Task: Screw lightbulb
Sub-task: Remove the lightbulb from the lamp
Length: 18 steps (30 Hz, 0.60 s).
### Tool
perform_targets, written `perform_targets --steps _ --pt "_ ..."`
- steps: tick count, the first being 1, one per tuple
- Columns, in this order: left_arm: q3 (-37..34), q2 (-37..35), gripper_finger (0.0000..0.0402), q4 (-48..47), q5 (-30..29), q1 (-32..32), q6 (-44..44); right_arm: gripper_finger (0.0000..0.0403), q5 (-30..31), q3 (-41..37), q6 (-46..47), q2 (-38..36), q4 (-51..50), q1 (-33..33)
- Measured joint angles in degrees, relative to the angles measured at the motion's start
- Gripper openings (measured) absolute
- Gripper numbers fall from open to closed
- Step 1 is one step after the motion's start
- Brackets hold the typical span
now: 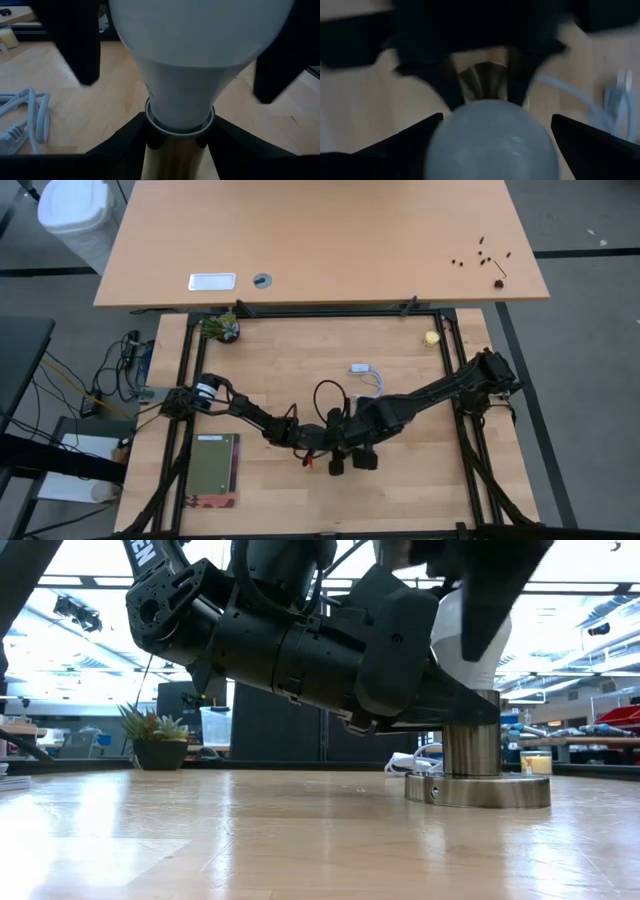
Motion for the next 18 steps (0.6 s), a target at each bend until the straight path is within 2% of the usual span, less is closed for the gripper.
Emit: perform_targets --steps 7,18 --pt "0.0 0.0 0.0188 -0.07 0.01 0.0 -1.02 0.0378 0.16 0.0 26.77 0.0 -0.94 -0.4" --pt "0.0 0.0 0.0188 -0.28 0.11 -0.02 -2.74 0.0375 -1.05 -0.02 49.95 0.0 1.6 0.39"
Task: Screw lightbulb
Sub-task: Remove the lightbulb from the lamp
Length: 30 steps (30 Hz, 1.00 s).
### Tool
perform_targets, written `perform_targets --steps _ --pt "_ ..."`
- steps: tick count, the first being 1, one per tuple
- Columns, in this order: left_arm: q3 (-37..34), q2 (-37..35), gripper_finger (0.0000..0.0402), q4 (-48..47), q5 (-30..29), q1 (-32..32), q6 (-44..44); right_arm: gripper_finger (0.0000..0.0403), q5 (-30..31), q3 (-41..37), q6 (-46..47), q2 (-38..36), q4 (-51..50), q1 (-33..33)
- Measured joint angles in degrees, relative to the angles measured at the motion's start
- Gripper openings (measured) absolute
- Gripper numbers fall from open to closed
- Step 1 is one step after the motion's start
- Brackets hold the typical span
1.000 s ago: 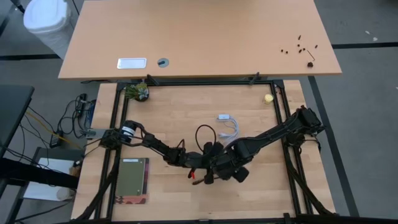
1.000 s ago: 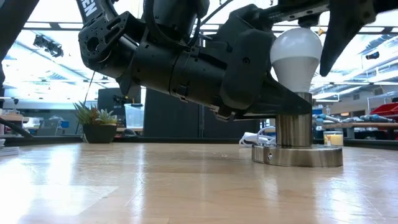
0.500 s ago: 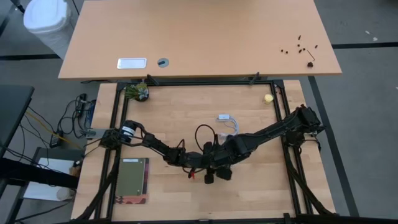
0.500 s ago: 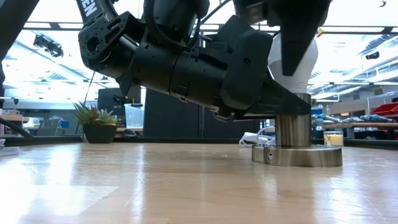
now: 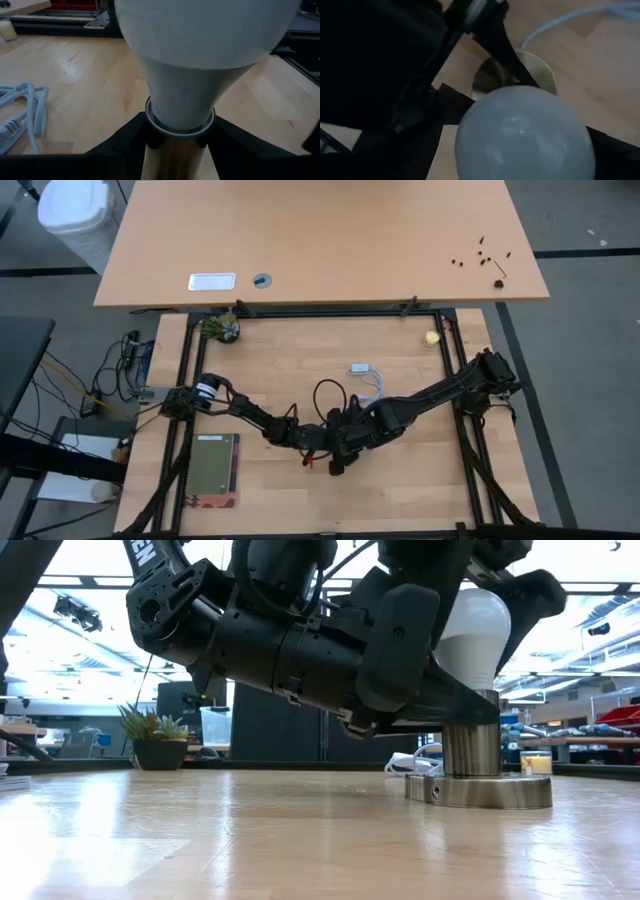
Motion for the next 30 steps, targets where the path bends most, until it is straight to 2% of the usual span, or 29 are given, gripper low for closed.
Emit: perform_targets --steps 8,17,20,27,30 --pt "0.0 0.0 0.0188 0.06 -0.05 0.0 -0.43 0.0373 1.23 0.0 9.55 -0.02 -1.27 0.01" --pt "0.0 0.0 0.0188 0.06 -0.39 0.09 -0.49 0.0369 3.83 -0.04 8.09 -0.02 -3.12 -0.01" --pt "0.0 0.0 0.0188 0.1 -0.31 0.03 -0.26 0.0346 4.98 -0.04 6.87 -0.02 -3.37 -0.04" --pt "0.0 0.0 0.0188 0.17 0.24 -0.04 -0.19 0.0264 5.49 -0.04 4.03 -0.02 -2.93 -0.16" --pt "0.0 0.0 0.0188 0.17 0.22 -0.04 -0.19 0.0256 5.46 -0.04 0.49 -0.02 -2.89 -0.16"
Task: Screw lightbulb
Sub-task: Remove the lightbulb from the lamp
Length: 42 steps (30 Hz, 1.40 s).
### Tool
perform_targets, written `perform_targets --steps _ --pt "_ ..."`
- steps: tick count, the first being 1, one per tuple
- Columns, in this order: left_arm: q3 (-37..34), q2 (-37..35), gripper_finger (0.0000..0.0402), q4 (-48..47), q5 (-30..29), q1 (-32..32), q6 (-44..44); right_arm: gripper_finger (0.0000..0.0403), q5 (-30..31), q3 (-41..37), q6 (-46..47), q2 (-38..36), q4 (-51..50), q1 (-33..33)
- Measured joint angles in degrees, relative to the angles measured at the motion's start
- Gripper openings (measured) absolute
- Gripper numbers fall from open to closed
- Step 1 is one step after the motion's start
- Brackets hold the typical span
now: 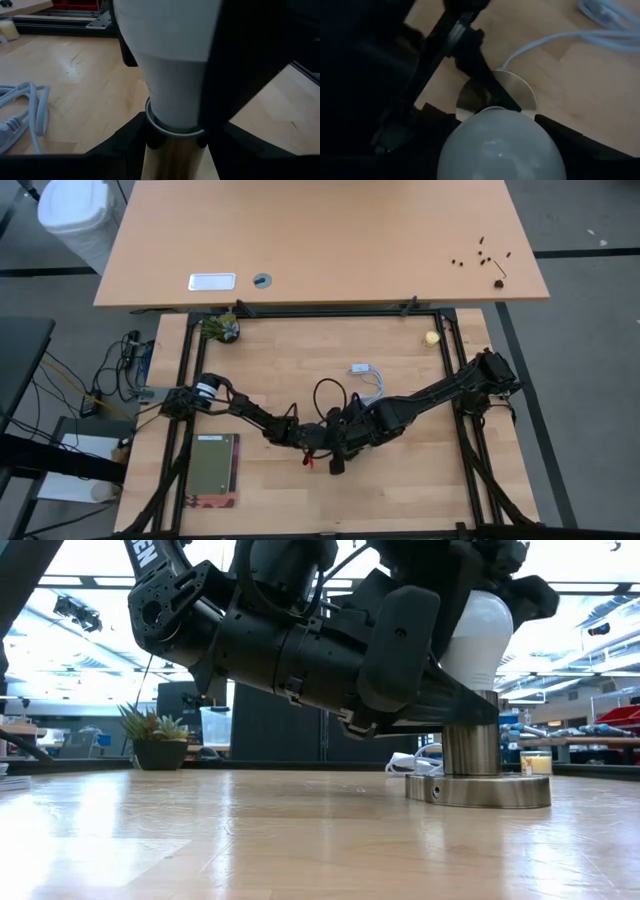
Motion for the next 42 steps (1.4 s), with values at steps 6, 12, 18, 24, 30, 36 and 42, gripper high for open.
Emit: perform_targets --steps 6,12,18,24,30,36,42 --pt "0.0 0.0 0.0188 -0.03 -0.46 0.07 0.33 0.0275 0.02 0.0 -15.96 0.0 0.6 -0.35" --pt "0.0 0.0 0.0188 -0.02 -0.41 0.04 2.07 0.0277 -1.05 -0.02 -37.22 0.0 2.39 -0.45" --pt "0.01 0.0 0.0188 -0.08 -0.38 0.04 2.49 0.027 -4.74 0.0 -62.89 0.0 2.14 -0.55" --pt "0.02 0.0 0.0188 -0.13 -0.1 0.04 2.13 0.0288 -4.44 -0.02 -94.08 0.0 0.53 -0.37" --pt "0.02 0.0 0.0188 -0.17 0.24 0.35 2.11 0.0283 -4.07 -0.02 -117.58 0.0 -0.15 -0.03" --pt "0.02 0.0 0.0188 -0.13 -0.1 0.39 2.79 0.0283 -0.04 -0.02 -128.03 0.0 -0.76 0.96" --pt "0.02 0.0 0.0188 -0.22 -0.18 0.39 2.9 0.0294 1.14 -0.07 -117.17 0.0 0.0 0.85"
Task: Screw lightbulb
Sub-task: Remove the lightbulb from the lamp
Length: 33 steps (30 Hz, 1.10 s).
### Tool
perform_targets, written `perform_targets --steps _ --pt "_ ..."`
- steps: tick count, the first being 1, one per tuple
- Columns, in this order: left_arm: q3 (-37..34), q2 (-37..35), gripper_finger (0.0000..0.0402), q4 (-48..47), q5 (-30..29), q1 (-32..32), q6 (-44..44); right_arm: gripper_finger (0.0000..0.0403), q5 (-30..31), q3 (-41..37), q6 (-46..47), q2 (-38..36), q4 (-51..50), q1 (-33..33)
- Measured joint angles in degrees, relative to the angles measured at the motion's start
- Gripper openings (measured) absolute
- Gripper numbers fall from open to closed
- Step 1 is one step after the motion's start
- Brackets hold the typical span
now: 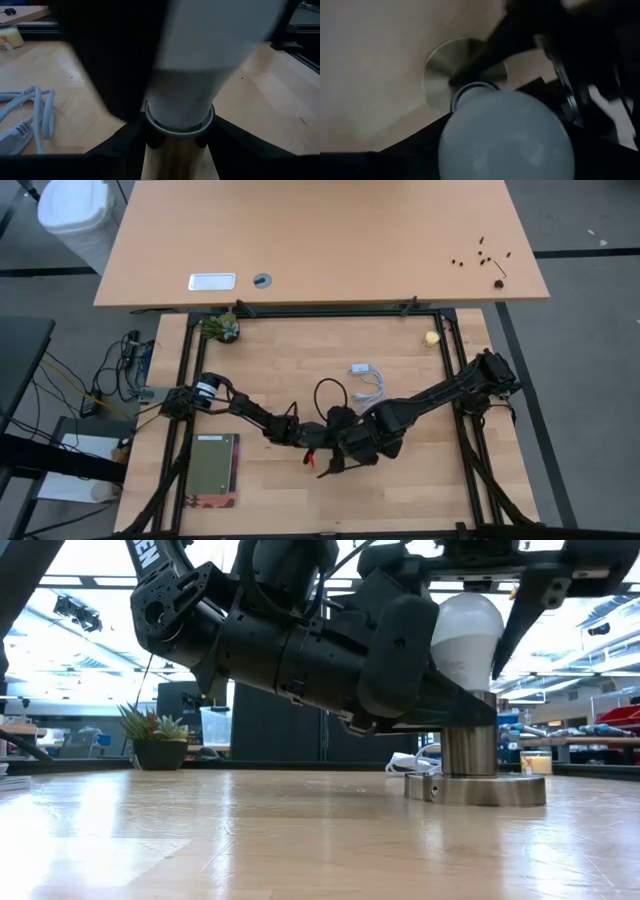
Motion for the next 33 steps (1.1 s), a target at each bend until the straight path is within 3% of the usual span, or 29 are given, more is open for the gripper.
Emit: perform_targets --steps 9,14,16,24,29,33 --pt "0.0 0.0 0.0188 -0.07 0.21 -0.04 0.06 0.0339 -3.3 0.02 44.32 0.0 3.53 -0.95" --pt "0.0 0.0 0.0188 -0.07 0.18 -0.04 0.06 0.0382 -4.12 0.02 65.44 0.0 3.47 -1.65" --pt "0.0 0.0 0.0188 -0.07 0.16 -0.04 0.06 0.0395 -5.67 0.02 69.86 0.0 3.59 -1.75" --pt "0.0 0.0 0.0188 -0.07 0.14 -0.02 0.06 0.0378 -5.86 0.07 71.64 0.0 1.89 -1.29" --pt "0.0 0.0 0.0188 -0.08 0.24 -0.02 -0.11 0.0371 -0.68 0.07 61.09 0.0 -1.03 -1.29" --pt "0.0 0.0 0.0188 -0.09 0.44 0.05 -0.12 0.0358 0.26 0.07 46.75 0.0 -1.56 -1.26"
